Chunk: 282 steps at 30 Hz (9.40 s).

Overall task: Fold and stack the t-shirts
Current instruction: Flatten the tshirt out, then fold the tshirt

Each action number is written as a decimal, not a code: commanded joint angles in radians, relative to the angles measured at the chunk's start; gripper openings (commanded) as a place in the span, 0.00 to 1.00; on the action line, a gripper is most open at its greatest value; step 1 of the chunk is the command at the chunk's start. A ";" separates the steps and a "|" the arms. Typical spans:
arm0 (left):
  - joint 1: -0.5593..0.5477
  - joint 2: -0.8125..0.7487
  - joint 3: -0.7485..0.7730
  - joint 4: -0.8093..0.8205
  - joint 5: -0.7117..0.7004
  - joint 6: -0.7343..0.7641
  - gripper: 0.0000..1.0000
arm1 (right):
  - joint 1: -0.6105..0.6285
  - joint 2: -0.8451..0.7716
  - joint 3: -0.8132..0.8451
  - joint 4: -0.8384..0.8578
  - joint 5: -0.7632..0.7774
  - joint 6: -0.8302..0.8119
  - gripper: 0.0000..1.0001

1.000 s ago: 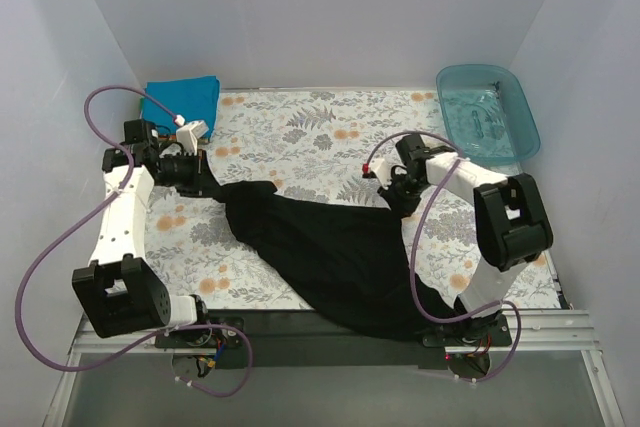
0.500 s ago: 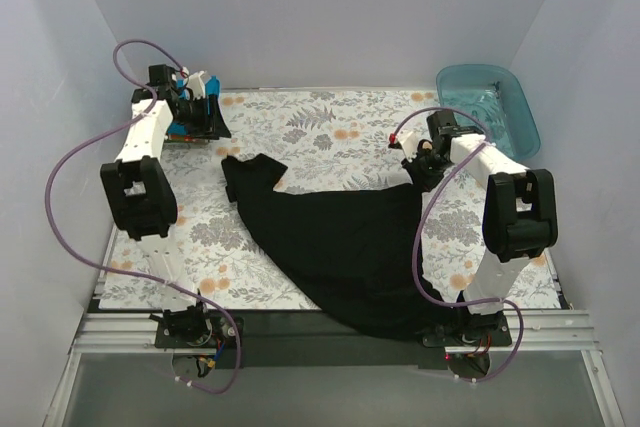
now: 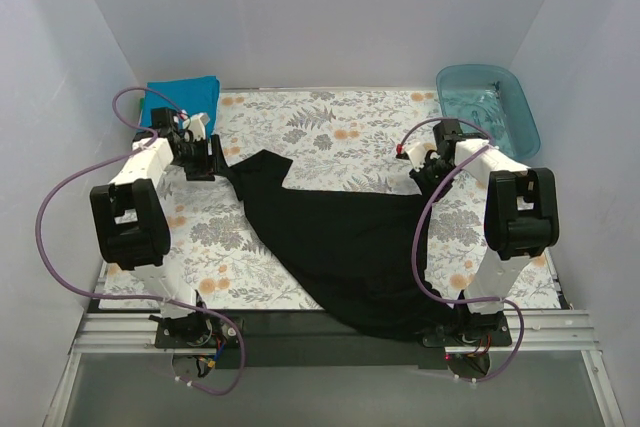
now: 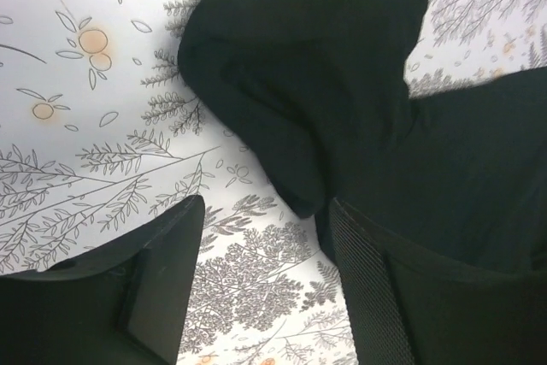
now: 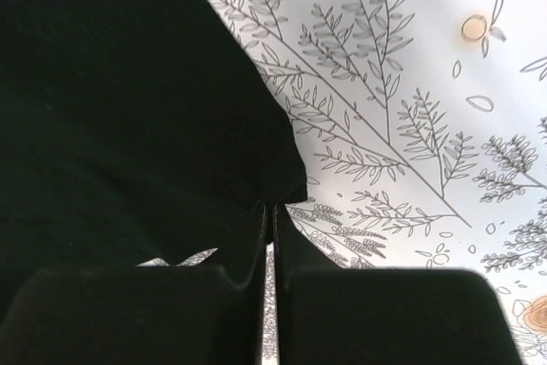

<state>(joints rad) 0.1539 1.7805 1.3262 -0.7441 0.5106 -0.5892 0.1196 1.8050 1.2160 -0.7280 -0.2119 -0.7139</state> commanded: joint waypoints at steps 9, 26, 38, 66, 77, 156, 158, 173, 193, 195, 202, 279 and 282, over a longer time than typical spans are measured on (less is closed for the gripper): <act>-0.088 -0.079 -0.039 0.227 0.059 0.170 0.50 | -0.011 -0.036 -0.001 -0.054 -0.050 -0.009 0.01; -0.416 0.164 0.103 0.307 -0.466 0.388 0.58 | -0.011 -0.009 0.019 -0.074 -0.069 0.002 0.01; -0.418 0.246 0.139 0.334 -0.558 0.405 0.41 | -0.012 0.002 0.016 -0.074 -0.067 -0.001 0.01; -0.077 -0.087 0.533 0.359 -0.267 0.117 0.00 | -0.136 -0.217 0.551 0.057 -0.093 0.195 0.01; 0.041 -0.392 0.458 0.670 -0.096 -0.053 0.00 | -0.143 -0.491 0.614 0.401 -0.001 0.252 0.01; -0.221 -0.018 -0.045 0.927 -0.196 0.279 0.00 | -0.133 0.054 0.059 1.050 -0.011 0.082 0.01; -0.224 -0.055 -0.074 0.889 -0.196 0.270 0.00 | -0.133 0.040 0.051 1.046 -0.011 0.074 0.01; -0.352 -0.467 -0.288 0.484 -0.246 0.218 0.00 | -0.161 -0.162 -0.134 1.023 -0.050 -0.065 0.01; -0.636 -0.639 -0.452 0.101 -0.179 0.000 0.00 | -0.201 -0.207 -0.288 1.023 -0.099 -0.251 0.01; -0.652 -0.624 -0.437 0.083 -0.161 0.017 0.00 | -0.202 -0.211 -0.308 1.023 -0.100 -0.286 0.01; -0.709 -0.609 -0.409 0.014 -0.064 0.083 0.00 | -0.213 -0.213 -0.329 1.021 -0.109 -0.321 0.01; -0.047 0.024 0.143 -0.064 -0.043 0.361 0.36 | 0.221 -0.205 -0.148 0.121 -0.096 -0.131 0.42; -0.054 -0.006 0.133 -0.106 0.021 0.362 0.40 | 0.183 -0.176 -0.095 0.111 -0.049 -0.150 0.43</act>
<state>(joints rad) 0.1040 1.8824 1.4631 -0.7906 0.3813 -0.2546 0.3393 1.6478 1.0409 -0.5732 -0.2749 -0.8772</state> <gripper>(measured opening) 0.388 0.423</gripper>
